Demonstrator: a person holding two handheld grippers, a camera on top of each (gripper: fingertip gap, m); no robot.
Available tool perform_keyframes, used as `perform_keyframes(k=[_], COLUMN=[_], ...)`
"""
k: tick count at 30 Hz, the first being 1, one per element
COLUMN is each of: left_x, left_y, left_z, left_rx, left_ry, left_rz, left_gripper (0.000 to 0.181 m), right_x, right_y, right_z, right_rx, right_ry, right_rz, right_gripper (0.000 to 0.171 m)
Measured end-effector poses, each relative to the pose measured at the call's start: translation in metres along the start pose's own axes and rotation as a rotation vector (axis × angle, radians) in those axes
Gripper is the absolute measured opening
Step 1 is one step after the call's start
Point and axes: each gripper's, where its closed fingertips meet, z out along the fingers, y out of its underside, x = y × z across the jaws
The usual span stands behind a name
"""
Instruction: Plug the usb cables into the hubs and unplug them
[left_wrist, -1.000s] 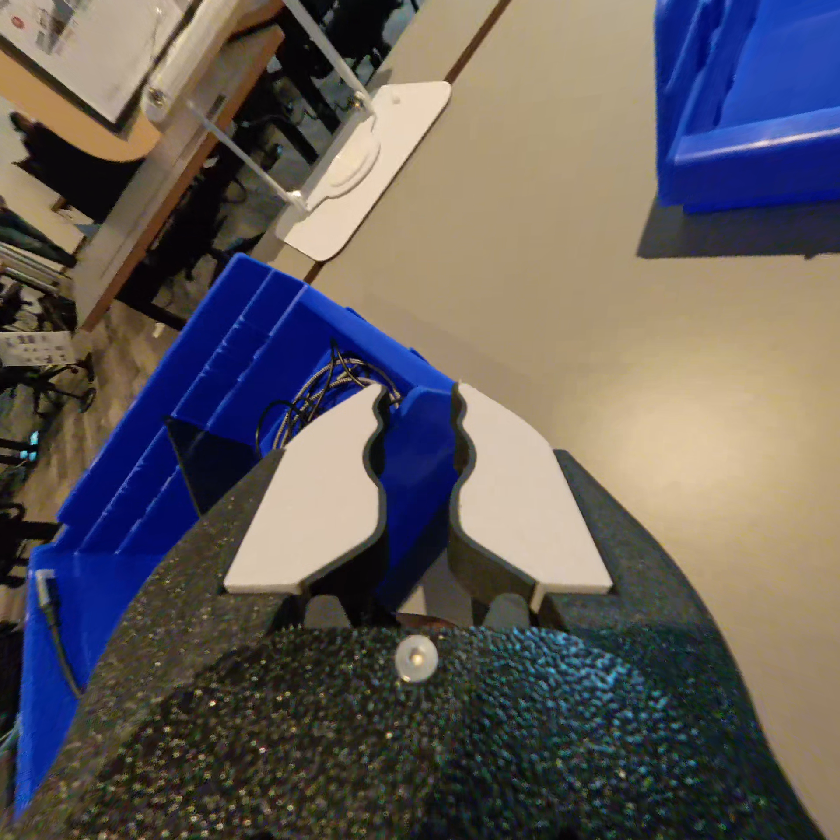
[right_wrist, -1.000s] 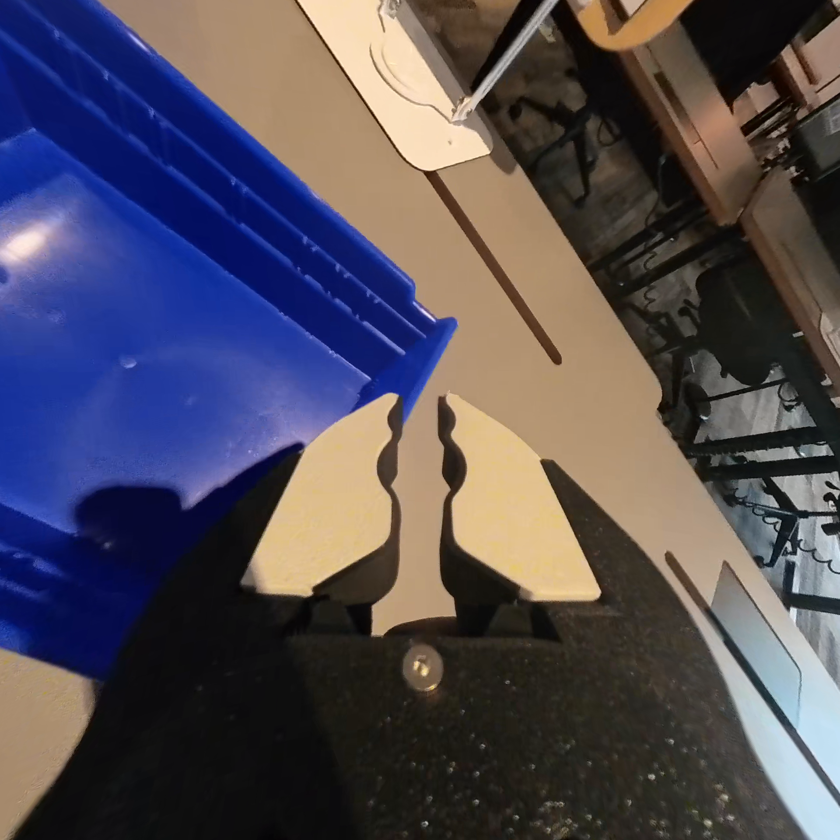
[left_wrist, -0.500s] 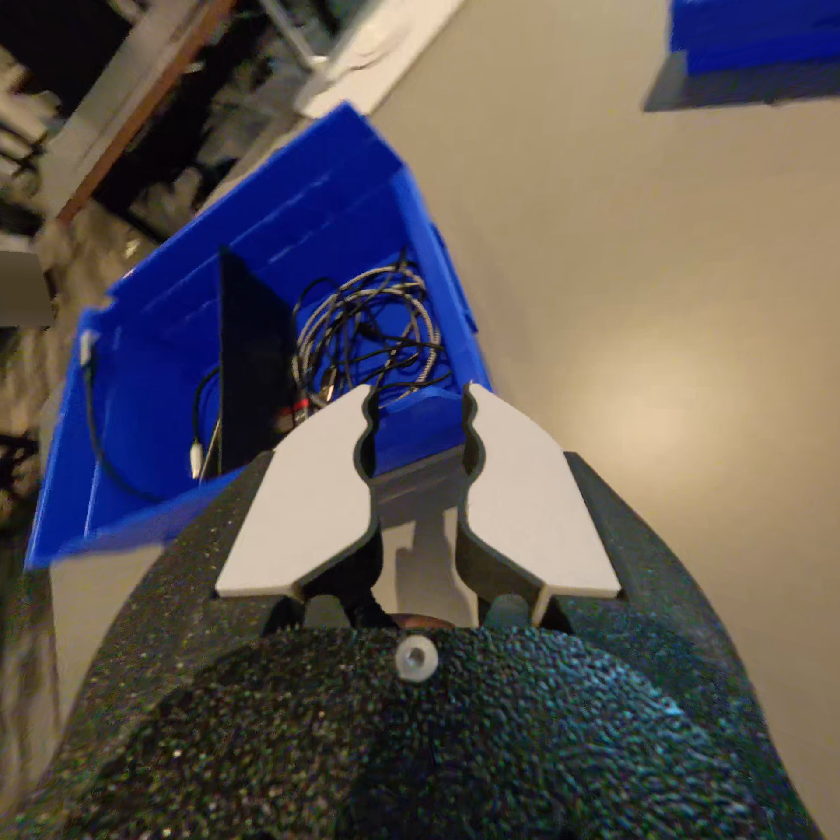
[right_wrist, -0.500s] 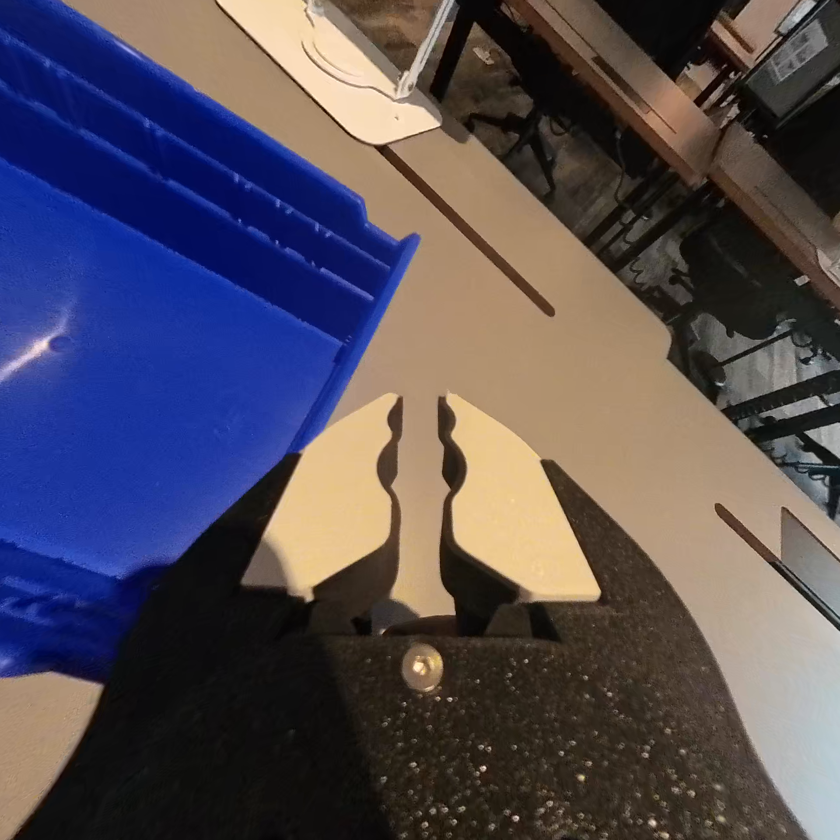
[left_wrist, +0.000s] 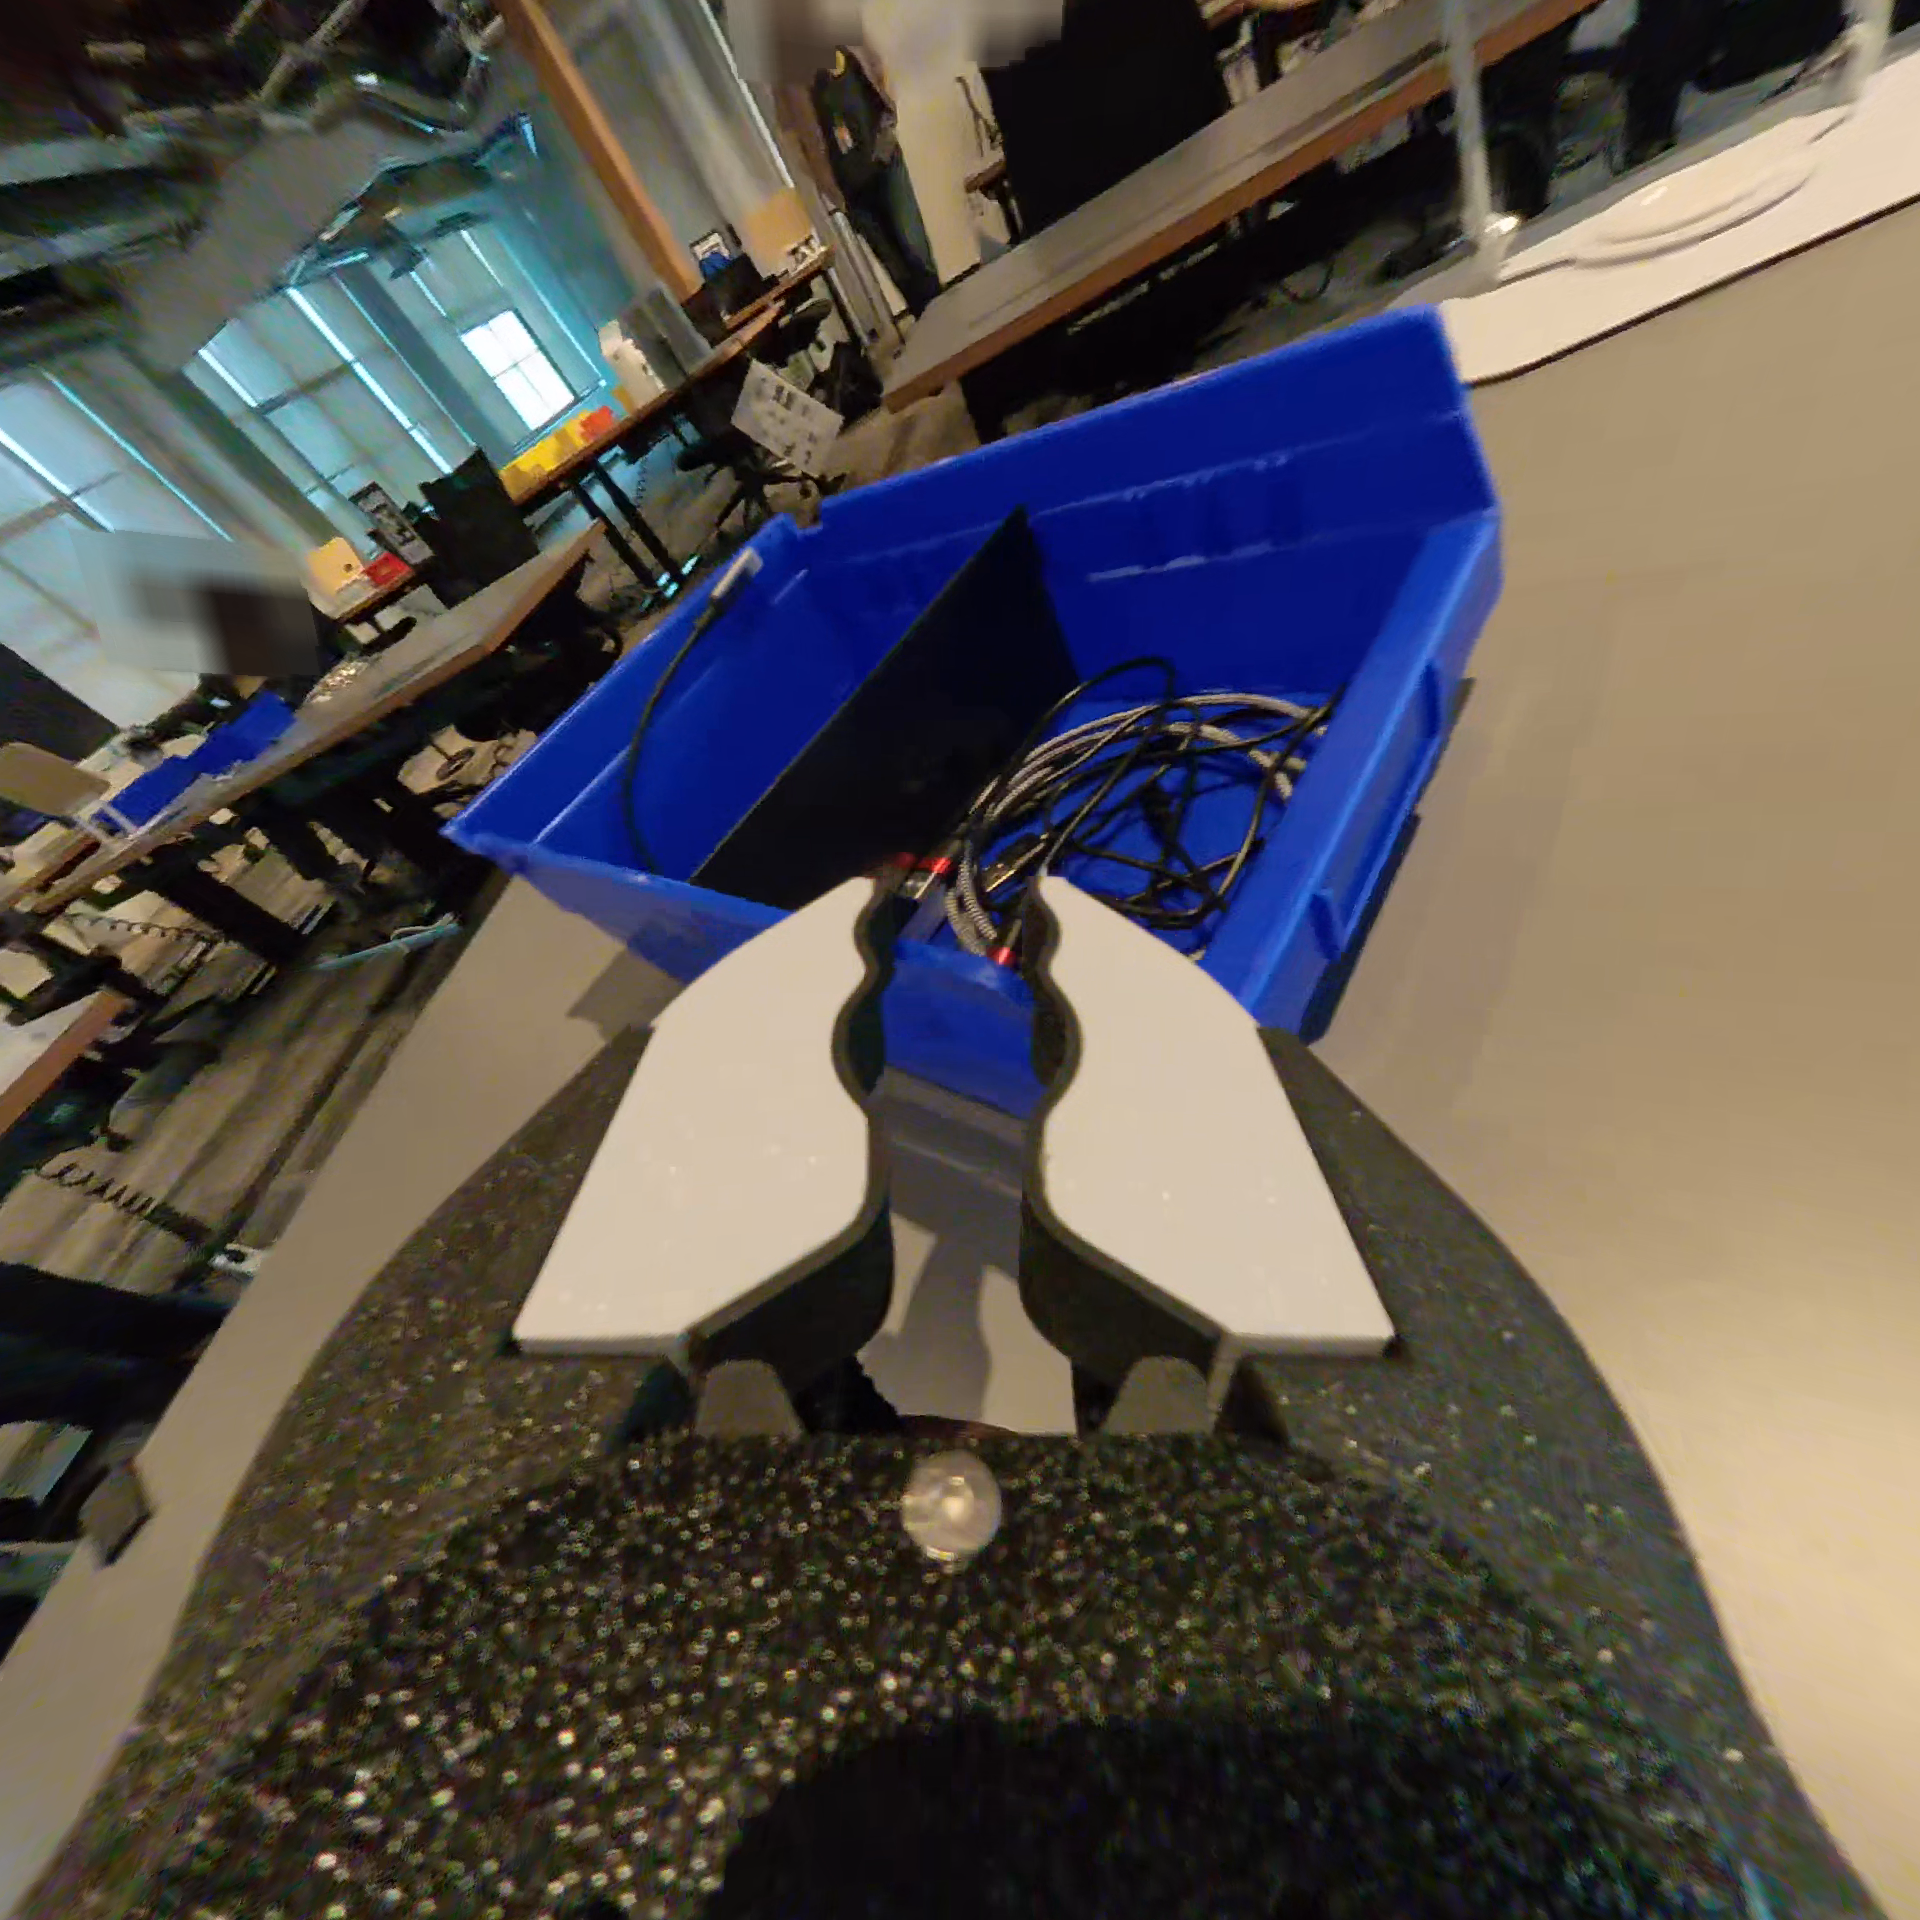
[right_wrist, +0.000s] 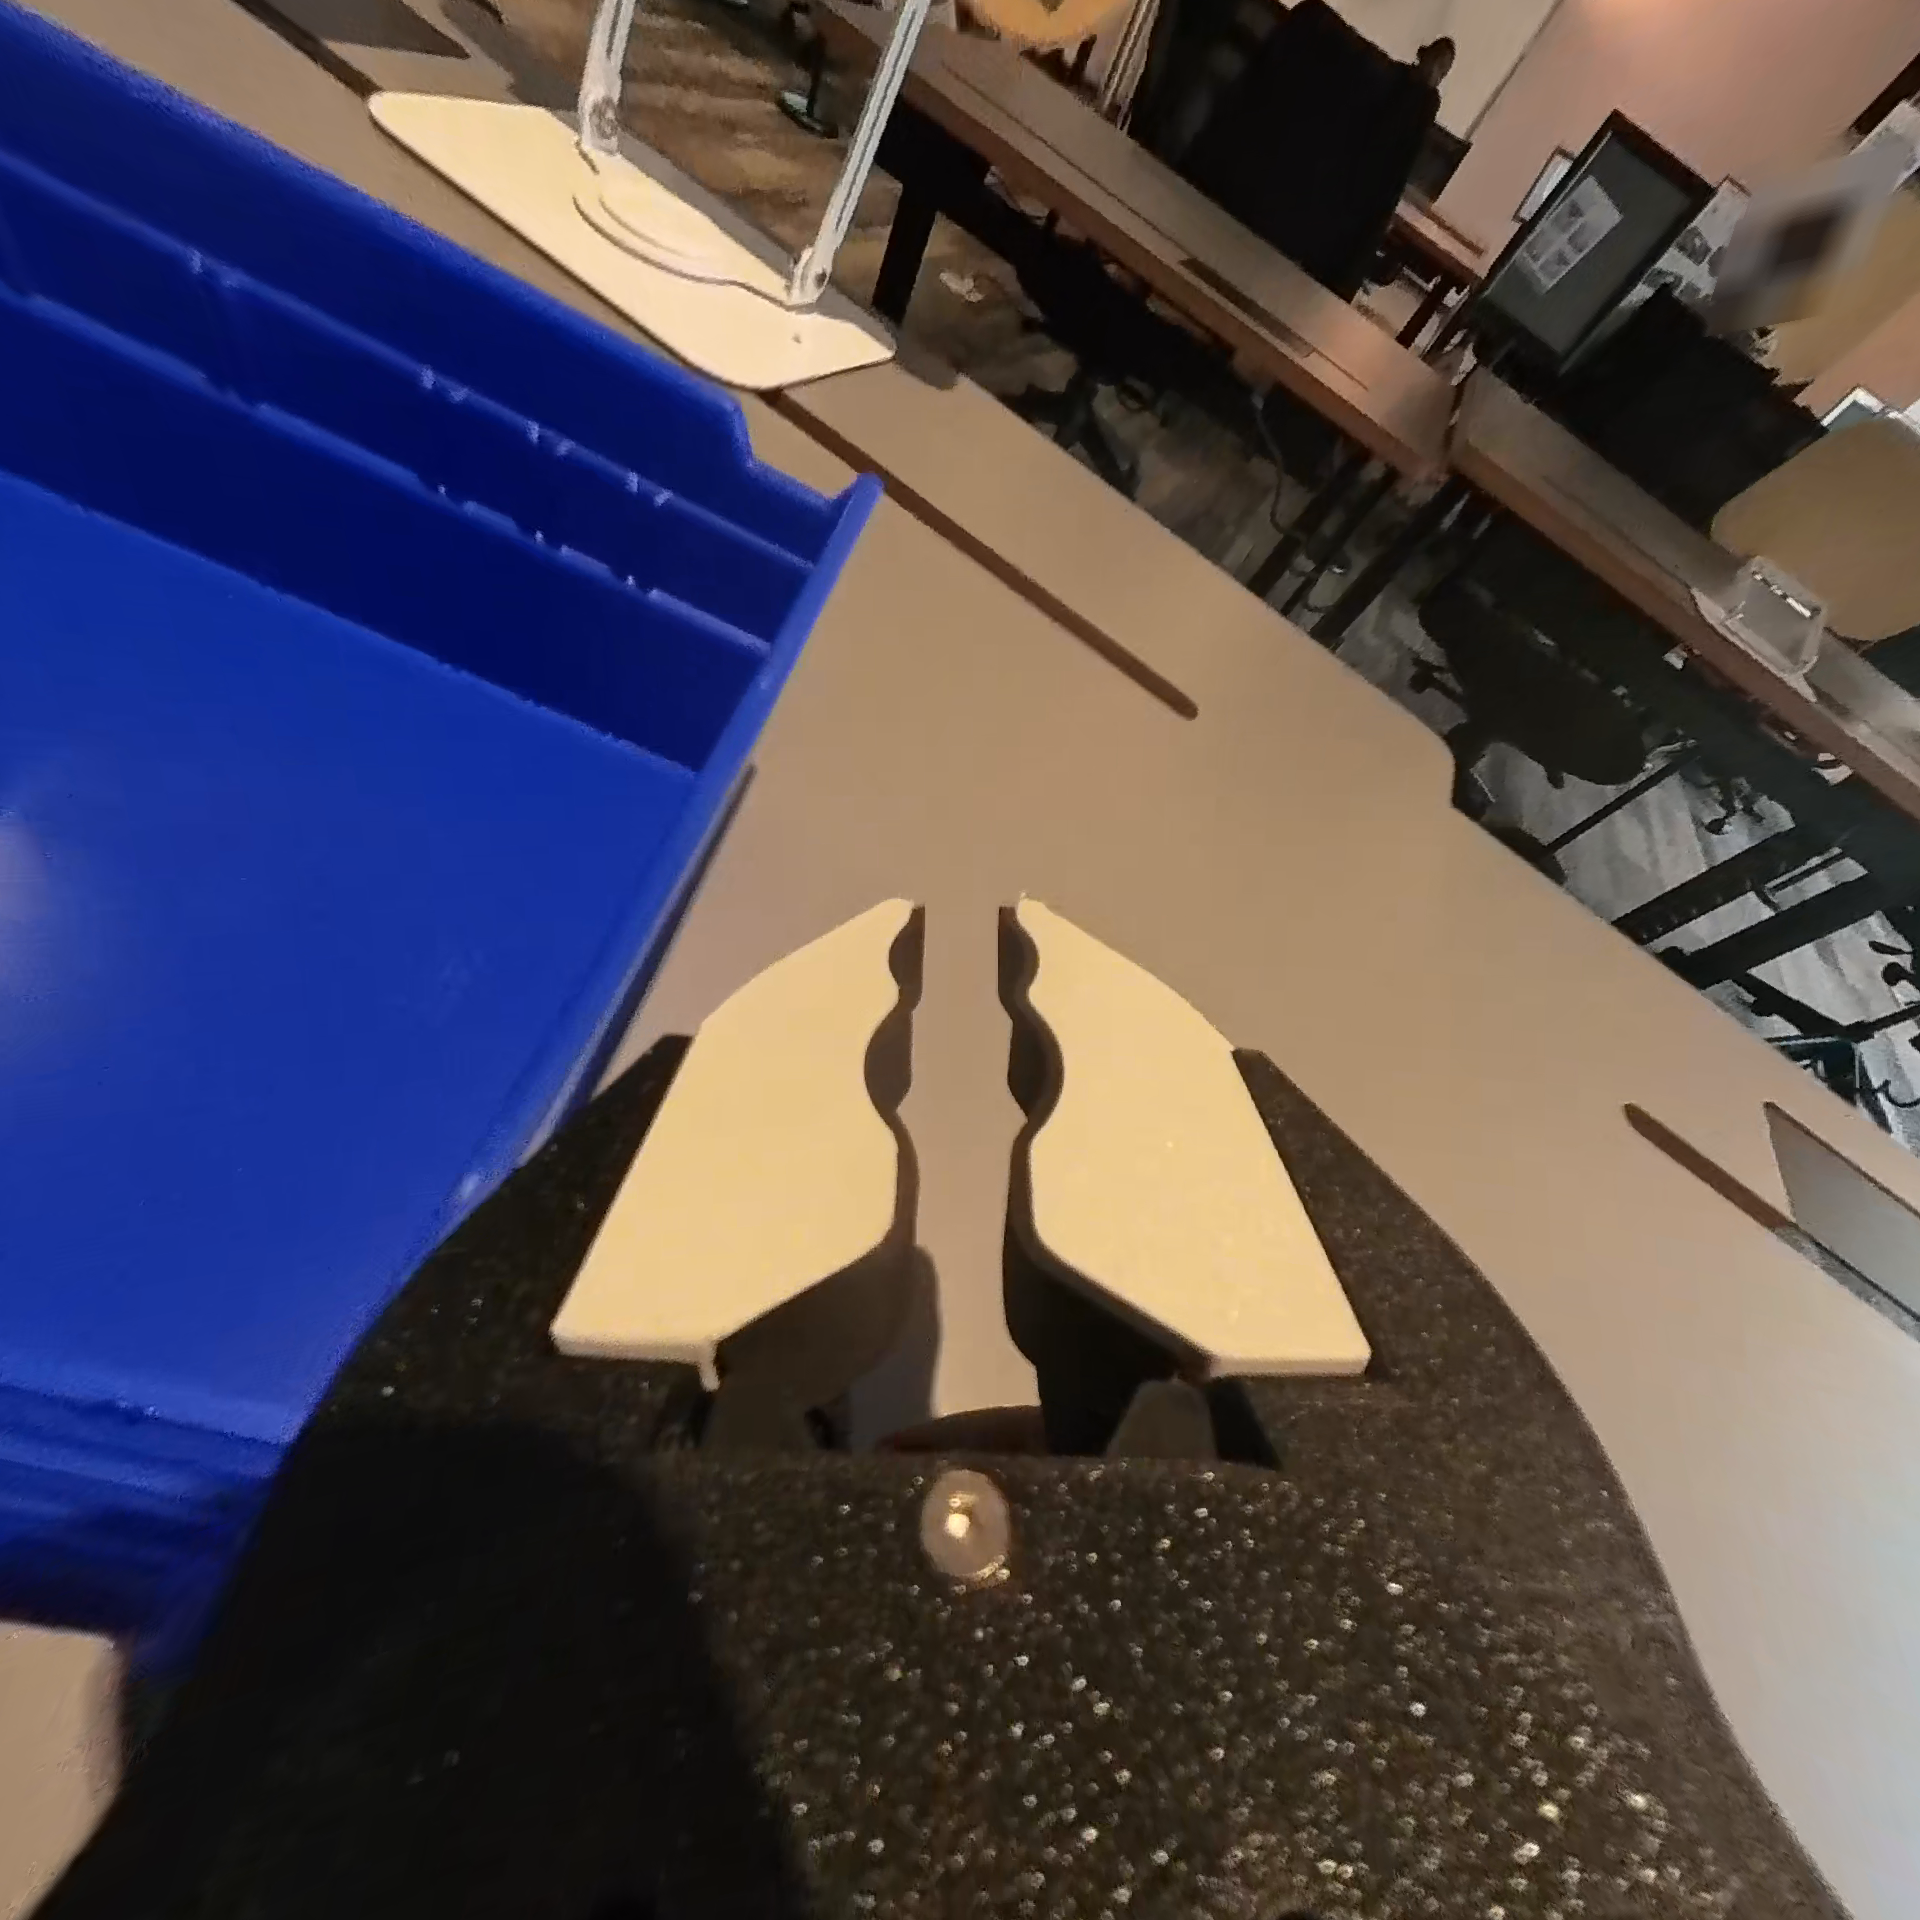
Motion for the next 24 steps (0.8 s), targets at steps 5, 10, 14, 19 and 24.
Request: perform_keyframes(k=[5, 10, 14, 19, 24], left_x=[-0.06, -0.111, -0.066, 0.028, 0.066], left_y=[0.03, 0.046, 0.012, -0.006, -0.014], left_z=[-0.003, -0.012, -0.019, -0.004, 0.007], left_rx=[-0.079, -0.06, 0.092, 0.072, 0.042], left_ry=[-0.107, -0.16, 0.0, 0.203, 0.251], left_rz=[0.023, -0.057, -0.104, -0.093, -0.053], left_gripper=[0.015, 0.019, 0.026, 0.043, 0.049], right_x=[-0.003, -0.002, -0.001, -0.001, -0.006], right_y=[0.005, 0.003, 0.003, 0.005, 0.016], right_z=[0.002, -0.001, -0.001, -0.001, 0.002], right_rx=[-0.013, -0.004, 0.0, 0.004, -0.024], right_ry=[-0.005, 0.014, 0.026, 0.032, 0.003], right_rz=[-0.01, -0.015, -0.006, 0.003, -0.034], right_gripper=[0.013, 0.012, 0.012, 0.012, 0.013])
